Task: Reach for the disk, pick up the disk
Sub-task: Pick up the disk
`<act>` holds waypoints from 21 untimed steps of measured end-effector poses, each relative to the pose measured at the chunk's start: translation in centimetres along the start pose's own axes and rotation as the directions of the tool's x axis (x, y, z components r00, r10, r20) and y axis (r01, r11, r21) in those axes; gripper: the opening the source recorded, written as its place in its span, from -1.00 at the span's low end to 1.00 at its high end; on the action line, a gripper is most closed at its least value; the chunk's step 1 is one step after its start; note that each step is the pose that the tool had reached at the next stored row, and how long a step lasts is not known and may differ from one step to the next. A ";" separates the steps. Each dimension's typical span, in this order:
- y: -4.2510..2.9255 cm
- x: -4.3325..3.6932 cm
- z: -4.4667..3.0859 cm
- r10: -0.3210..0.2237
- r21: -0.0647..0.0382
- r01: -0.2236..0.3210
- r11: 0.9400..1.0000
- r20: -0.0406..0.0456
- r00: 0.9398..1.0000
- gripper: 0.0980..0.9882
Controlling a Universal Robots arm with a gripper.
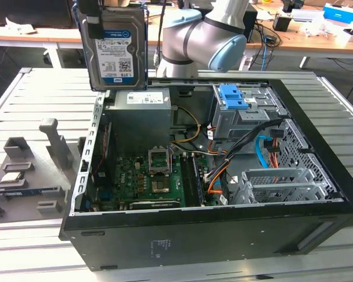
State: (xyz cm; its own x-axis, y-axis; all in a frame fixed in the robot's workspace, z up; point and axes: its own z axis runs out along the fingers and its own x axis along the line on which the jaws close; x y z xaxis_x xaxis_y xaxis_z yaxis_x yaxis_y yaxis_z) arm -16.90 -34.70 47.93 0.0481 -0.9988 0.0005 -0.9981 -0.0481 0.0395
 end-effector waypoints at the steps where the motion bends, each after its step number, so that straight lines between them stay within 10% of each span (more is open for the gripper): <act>1: -0.88 0.03 -0.03 0.000 0.000 0.000 1.000 0.000 1.000 -0.39; 12: -8.36 0.36 -0.33 0.000 -0.001 0.000 1.000 0.000 1.000 -0.39; 21: -12.09 0.54 -0.48 0.000 -0.001 0.000 1.000 0.000 1.000 -0.39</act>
State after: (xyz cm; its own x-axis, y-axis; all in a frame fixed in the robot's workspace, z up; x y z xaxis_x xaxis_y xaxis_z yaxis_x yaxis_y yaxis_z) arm -4.78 -34.66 47.93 0.0481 -0.9988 0.0004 -0.9980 -0.0481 0.0407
